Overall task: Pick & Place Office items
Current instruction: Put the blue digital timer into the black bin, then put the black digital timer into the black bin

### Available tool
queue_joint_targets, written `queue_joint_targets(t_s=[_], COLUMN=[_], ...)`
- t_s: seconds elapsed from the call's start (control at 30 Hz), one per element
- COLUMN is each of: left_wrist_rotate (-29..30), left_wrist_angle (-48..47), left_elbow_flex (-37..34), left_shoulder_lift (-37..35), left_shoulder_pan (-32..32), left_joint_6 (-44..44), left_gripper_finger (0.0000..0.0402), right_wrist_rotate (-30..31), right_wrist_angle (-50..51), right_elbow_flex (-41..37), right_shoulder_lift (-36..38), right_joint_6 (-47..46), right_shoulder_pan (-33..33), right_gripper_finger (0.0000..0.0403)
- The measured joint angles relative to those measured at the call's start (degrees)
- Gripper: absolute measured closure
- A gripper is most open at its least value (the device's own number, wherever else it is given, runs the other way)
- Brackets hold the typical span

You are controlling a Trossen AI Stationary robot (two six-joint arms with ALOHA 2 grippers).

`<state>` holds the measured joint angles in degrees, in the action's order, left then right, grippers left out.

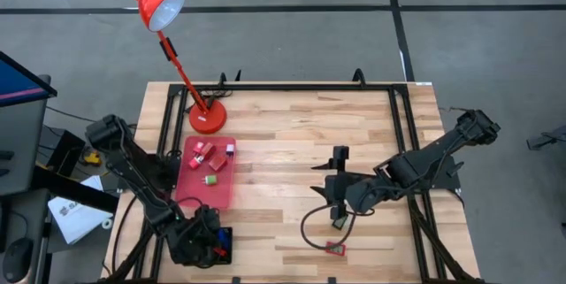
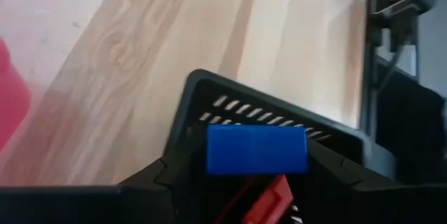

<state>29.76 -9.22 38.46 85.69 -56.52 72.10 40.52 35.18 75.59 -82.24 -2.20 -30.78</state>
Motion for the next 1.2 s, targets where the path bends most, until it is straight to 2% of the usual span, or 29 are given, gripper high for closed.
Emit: queue_joint_targets(t_s=[0.43,0.53,0.67,0.8,0.97,1.1,1.2], left_wrist_rotate=[-0.22,0.68,5.84,8.42,8.26,2.43,-4.1], left_wrist_angle=[-0.43,0.31,5.9,15.19,24.9,25.77,26.13], left_elbow_flex=[0.0,0.0,0.0,0.02,0.04,0.6,1.91], left_shoulder_lift=[-6.27,-7.62,-9.91,-11.64,-11.75,-13.48,-15.76], left_shoulder_pan=[-0.05,-0.13,-0.46,0.15,4.19,10.09,14.32], left_joint_6=[-2.91,-5.75,-15.7,-30.24,-50.61,-59.2,-64.05], left_gripper_finger=[0.0154,0.0145,0.0138,0.0135,0.0137,0.0137,0.0137], right_wrist_rotate=[-0.01,0.01,-0.09,-1.03,-6.36,-16.02,-24.78], right_wrist_angle=[1.45,2.84,4.85,5.43,6.59,9.91,8.09], right_elbow_flex=[0.0,0.0,-1.08,-6.42,-16.19,-22.45,-25.89], right_shoulder_lift=[0.0,0.0,0.02,-0.02,-0.31,-0.31,-0.31], right_joint_6=[-1.9,-2.33,-4.9,-10.18,-25.63,-40.01,-42.36], right_shoulder_pan=[-0.38,-0.69,-0.73,-0.68,-0.04,-0.28,-2.5], right_gripper_finger=[0.0171,0.0171,0.0171,0.0171,0.0171,0.0171,0.0171])
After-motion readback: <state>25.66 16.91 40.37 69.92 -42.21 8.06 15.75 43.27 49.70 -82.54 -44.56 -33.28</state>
